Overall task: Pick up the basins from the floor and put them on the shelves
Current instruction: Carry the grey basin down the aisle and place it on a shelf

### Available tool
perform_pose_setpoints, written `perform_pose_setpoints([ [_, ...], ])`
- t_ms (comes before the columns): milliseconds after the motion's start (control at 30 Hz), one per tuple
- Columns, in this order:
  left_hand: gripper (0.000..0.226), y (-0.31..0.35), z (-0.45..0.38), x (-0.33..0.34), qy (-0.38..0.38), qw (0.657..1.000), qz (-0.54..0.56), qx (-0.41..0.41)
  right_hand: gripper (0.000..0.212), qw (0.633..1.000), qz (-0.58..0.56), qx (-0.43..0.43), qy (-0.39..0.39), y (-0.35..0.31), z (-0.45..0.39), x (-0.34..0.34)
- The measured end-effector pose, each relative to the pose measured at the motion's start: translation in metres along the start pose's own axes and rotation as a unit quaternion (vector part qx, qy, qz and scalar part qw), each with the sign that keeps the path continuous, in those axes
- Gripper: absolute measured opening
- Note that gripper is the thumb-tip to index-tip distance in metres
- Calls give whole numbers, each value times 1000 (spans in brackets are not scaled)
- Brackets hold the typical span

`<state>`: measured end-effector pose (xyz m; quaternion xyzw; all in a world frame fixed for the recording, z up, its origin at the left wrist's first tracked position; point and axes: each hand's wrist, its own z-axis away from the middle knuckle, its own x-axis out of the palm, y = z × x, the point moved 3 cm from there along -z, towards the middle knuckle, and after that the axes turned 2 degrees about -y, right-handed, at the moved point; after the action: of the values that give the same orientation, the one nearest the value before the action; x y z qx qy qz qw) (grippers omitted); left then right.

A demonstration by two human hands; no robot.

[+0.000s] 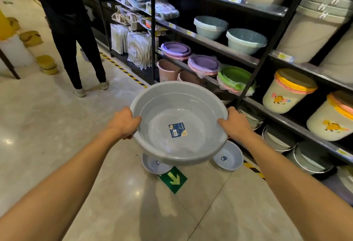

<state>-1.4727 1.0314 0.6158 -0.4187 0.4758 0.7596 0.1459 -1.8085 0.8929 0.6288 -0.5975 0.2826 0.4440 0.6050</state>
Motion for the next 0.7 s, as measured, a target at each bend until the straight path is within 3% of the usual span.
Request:
perform_pose_setpoints([
  [133, 26, -2, -44, -1, -14, 1000, 12, -5, 41, 1000, 14, 15, -2, -13, -31, 9],
  [333, 34, -16, -108, 4, -31, 999, 5, -27, 30, 999, 18, 27, -15, -29, -95, 35],
  [700, 39, -30, -237, 35, -48, 993, -23, -103, 44, 996, 3, 36, -79, -36, -241, 109],
])
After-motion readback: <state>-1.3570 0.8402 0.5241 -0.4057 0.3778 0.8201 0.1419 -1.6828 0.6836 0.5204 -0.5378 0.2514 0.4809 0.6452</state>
